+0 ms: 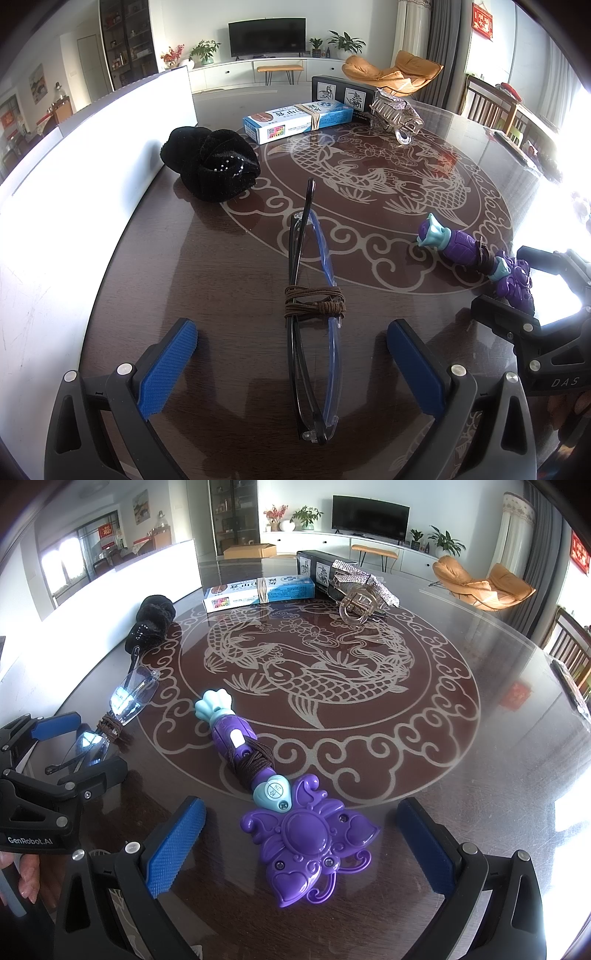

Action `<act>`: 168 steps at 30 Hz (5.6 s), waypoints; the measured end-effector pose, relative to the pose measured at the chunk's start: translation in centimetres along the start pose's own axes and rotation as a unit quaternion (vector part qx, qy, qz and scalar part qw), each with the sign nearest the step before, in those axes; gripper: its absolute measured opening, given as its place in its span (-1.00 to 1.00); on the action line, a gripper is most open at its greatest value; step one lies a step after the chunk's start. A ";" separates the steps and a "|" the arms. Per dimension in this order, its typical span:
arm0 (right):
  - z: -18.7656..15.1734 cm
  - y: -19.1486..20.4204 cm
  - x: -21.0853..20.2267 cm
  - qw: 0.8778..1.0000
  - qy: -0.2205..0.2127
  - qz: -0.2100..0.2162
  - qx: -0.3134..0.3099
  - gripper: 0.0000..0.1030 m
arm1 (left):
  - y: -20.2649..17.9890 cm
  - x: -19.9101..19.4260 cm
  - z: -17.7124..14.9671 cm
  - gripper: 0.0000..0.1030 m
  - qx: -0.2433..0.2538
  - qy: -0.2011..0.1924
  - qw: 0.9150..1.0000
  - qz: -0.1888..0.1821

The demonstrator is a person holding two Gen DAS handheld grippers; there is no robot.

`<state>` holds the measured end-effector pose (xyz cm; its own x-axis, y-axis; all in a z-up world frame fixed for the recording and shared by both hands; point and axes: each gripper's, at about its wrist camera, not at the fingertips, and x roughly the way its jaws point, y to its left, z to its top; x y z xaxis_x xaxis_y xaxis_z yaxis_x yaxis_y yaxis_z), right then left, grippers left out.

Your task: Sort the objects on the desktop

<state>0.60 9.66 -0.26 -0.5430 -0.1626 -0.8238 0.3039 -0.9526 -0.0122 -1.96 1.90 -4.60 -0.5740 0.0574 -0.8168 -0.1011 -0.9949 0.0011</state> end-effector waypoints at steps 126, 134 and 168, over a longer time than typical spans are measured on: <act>1.0 -3.6 1.8 0.990 -0.032 -0.137 0.004 1.00 | 0.6 0.1 0.0 1.00 -0.020 0.004 1.000 0.014; 0.9 -3.6 1.7 0.990 -0.031 -0.139 0.004 1.00 | 0.6 -0.1 0.1 1.00 -0.016 0.003 1.000 0.010; 0.8 -3.5 1.6 0.990 -0.031 -0.141 0.003 1.00 | 4.7 7.8 12.2 0.69 -0.094 -0.003 0.993 0.069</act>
<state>-1.99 12.48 -1.06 -0.6531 0.0941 -0.7514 0.1290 -0.9639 -0.2329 -16.84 -1.36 -3.91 -0.5766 -0.0816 -0.8129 0.1325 -0.9912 0.0055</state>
